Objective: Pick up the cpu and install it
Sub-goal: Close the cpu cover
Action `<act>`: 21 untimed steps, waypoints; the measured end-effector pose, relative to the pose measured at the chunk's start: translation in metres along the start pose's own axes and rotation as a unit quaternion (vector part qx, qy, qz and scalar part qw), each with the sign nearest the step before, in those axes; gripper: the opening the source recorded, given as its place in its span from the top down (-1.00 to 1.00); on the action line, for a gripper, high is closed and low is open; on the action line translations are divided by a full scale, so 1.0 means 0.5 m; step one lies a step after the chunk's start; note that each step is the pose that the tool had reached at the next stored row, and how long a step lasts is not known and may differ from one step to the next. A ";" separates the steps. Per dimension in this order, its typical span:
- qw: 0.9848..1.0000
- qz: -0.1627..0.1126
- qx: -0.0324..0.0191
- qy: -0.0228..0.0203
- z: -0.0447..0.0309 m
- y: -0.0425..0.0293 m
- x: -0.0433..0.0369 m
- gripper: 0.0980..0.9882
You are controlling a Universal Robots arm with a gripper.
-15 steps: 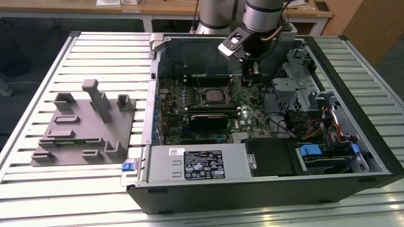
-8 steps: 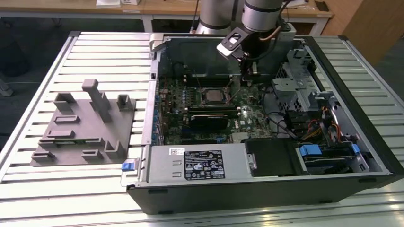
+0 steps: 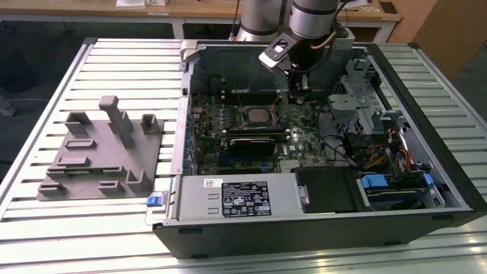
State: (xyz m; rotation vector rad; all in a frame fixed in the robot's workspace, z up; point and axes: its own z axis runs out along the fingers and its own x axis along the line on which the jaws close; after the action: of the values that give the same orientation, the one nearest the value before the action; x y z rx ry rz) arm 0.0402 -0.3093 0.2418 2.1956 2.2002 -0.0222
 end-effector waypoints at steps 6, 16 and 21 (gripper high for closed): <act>1.000 0.000 0.000 0.000 0.000 -0.013 0.000 0.98; 1.000 0.000 0.000 0.000 0.000 -0.020 0.000 0.98; 1.000 0.000 0.000 0.000 0.000 -0.023 0.000 0.98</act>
State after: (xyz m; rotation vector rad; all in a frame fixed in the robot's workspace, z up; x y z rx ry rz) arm 0.0287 -0.3093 0.2416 2.1957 2.2001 -0.0220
